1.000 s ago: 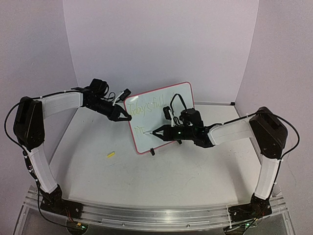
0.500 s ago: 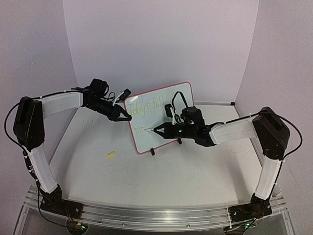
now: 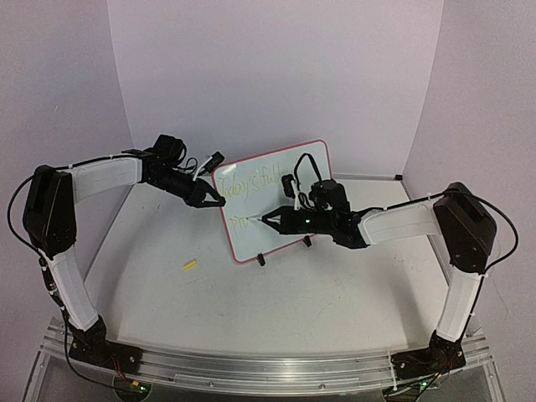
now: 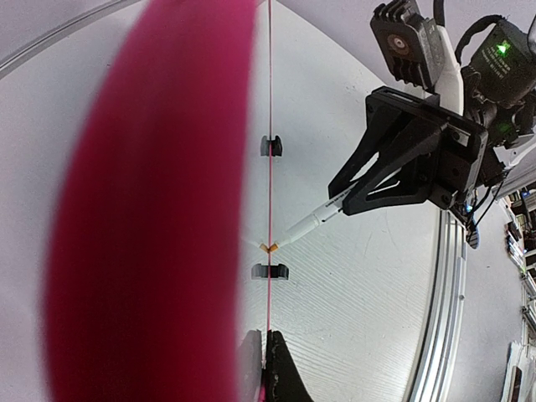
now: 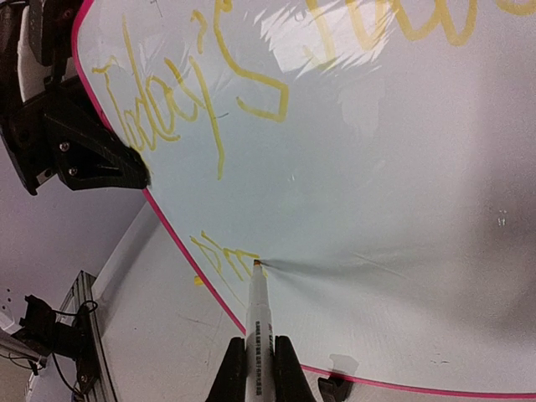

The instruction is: Write a sentence on the whiteboard

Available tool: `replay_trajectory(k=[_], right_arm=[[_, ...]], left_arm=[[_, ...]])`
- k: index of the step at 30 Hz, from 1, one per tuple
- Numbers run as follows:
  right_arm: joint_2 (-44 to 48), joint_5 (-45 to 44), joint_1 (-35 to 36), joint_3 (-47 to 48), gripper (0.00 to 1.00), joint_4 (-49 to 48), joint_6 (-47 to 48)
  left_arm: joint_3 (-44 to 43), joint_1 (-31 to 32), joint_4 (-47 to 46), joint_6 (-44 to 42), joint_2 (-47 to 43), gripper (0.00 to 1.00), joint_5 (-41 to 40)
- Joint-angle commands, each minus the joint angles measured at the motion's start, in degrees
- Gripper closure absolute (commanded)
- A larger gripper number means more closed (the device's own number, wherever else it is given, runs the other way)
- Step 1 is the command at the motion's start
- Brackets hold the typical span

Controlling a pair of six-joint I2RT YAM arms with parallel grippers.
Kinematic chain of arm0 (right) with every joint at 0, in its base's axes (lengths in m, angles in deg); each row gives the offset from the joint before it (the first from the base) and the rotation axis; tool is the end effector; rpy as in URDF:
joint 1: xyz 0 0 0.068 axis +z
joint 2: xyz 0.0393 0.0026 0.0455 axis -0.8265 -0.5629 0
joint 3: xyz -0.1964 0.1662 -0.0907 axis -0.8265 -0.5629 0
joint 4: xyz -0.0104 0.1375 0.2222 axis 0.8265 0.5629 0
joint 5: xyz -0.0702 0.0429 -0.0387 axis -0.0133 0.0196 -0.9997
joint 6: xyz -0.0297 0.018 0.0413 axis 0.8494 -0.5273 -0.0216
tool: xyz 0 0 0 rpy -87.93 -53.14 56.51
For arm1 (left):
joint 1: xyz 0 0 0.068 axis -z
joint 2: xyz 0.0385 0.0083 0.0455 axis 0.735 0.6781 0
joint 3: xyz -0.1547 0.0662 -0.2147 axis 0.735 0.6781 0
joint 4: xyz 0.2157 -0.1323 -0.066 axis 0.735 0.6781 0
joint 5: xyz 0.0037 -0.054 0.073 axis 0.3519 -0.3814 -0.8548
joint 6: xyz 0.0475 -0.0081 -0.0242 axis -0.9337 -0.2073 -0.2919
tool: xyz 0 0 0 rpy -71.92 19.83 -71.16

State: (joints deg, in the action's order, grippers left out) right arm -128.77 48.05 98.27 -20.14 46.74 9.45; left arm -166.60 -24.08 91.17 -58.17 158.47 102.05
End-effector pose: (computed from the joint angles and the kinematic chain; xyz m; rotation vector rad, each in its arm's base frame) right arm 0.3021 0.2970 0.2038 -0.5705 1.9527 1.2086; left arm 0.3532 -0.1796 0.2613 1.1020 2.0871 -1.0493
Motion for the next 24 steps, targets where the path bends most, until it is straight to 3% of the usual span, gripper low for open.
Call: replay_trajectory(k=[1,13,24], right_arm=[[0.89,-2.78,-0.69,2.38,1.0,-2.47,-0.32],[6.05,-1.83,-0.65,-2.62,1.0,-3.56,-0.06],[2.61,-1.78,-0.69,-0.96,1.0,-3.38,-0.16]], left_arm=[[-0.23,1.82,4.2,-3.41,0.45,1.0,-3.39],[-0.23,1.83,4.24,-3.44,0.39,1.0,-3.56],[-0.14,1.83,4.22,-3.41,0.46,1.0,-3.65]])
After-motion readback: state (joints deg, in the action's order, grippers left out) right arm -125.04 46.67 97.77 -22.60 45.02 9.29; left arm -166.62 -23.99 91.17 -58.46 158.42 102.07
